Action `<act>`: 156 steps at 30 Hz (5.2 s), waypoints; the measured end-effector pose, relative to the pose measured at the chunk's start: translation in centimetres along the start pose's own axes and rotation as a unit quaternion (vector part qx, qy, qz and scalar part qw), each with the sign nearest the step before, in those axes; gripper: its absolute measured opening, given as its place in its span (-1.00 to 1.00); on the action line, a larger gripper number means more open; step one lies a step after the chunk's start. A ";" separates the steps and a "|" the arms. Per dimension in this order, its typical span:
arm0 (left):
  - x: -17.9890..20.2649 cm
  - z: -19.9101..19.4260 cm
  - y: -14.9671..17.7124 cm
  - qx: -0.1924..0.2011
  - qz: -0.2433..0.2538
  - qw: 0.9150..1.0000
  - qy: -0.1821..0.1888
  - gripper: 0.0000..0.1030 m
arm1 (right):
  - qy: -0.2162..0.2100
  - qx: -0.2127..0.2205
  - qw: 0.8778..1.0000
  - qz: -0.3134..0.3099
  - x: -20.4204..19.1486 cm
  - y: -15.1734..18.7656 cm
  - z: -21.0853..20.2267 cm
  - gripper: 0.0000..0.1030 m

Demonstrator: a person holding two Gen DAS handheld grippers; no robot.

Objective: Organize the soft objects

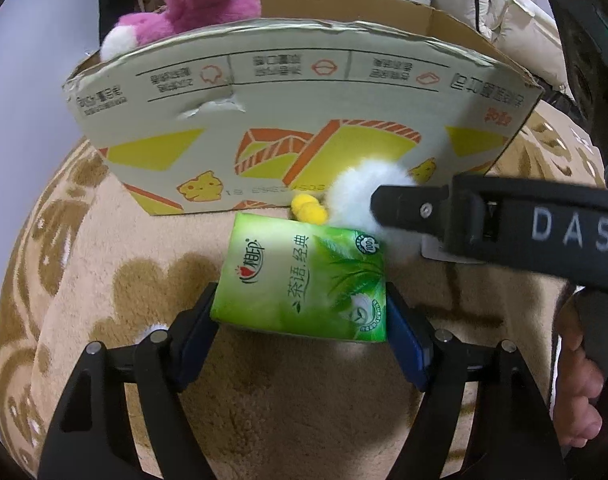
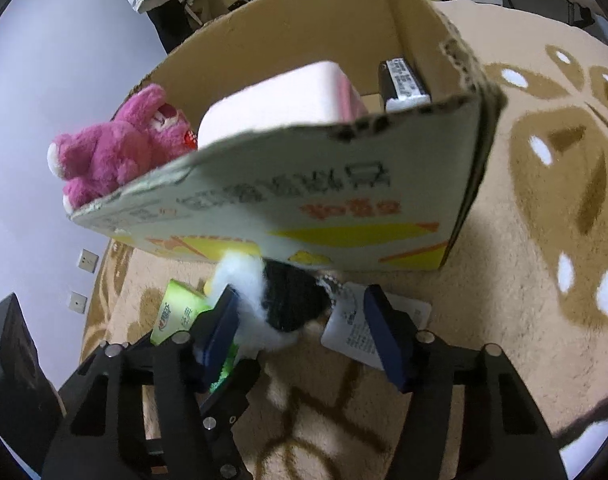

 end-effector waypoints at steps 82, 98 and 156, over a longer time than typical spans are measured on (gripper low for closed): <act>-5.6 -9.9 -16.3 0.242 0.019 0.965 -0.101 0.47 | 0.167 0.270 0.926 -0.202 -6.9 -13.0 -12.2 -0.46; -2.3 -5.5 -15.8 0.221 0.055 0.972 -0.055 0.48 | 0.136 0.254 0.936 -0.204 -5.7 -12.1 -9.7 -0.44; -5.4 -23.0 -9.9 0.235 0.041 0.962 -0.133 0.98 | 0.102 0.259 0.945 -0.173 -8.2 -3.8 -24.9 1.00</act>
Point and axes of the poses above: each gripper's, at about its wrist camera, not at the fingertips, and z roughly the way its jaws point, x to its right, y to its underside, the point moved 5 cm from there along z, roughly the way its jaws point, and after that the axes turned 13 degrees about x, right-handed, at the moved point
